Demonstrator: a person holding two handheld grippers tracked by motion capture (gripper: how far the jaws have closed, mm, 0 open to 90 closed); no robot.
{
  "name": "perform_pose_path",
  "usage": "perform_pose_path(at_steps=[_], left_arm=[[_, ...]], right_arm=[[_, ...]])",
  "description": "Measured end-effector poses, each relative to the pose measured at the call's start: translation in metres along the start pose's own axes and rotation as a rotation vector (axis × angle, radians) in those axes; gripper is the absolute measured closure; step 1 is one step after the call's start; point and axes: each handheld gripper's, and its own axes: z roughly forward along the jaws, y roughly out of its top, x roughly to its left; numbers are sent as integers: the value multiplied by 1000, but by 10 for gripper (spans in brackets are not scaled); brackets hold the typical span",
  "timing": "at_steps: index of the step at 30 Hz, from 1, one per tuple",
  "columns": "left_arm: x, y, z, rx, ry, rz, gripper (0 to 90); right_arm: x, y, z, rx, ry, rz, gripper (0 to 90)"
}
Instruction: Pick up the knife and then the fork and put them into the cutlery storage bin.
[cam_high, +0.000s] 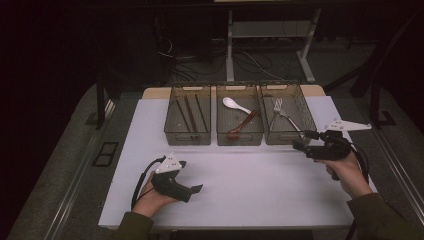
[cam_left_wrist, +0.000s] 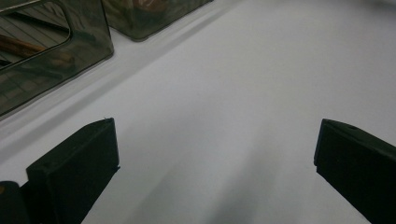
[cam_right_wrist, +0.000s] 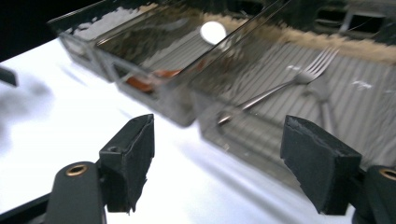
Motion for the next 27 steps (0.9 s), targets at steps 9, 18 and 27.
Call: perform_pose_path(at_steps=[9, 18, 27], left_arm=[[0, -1, 0, -2, -5, 6, 0], [0, -1, -1, -11, -5, 14, 0], [0, -2, -2, -18, -5, 14, 0]], right_arm=[[21, -26, 2, 24, 15, -20, 212], [33, -53, 0, 36, 22, -43, 191], [32, -67, -2, 76, 14, -64, 171]])
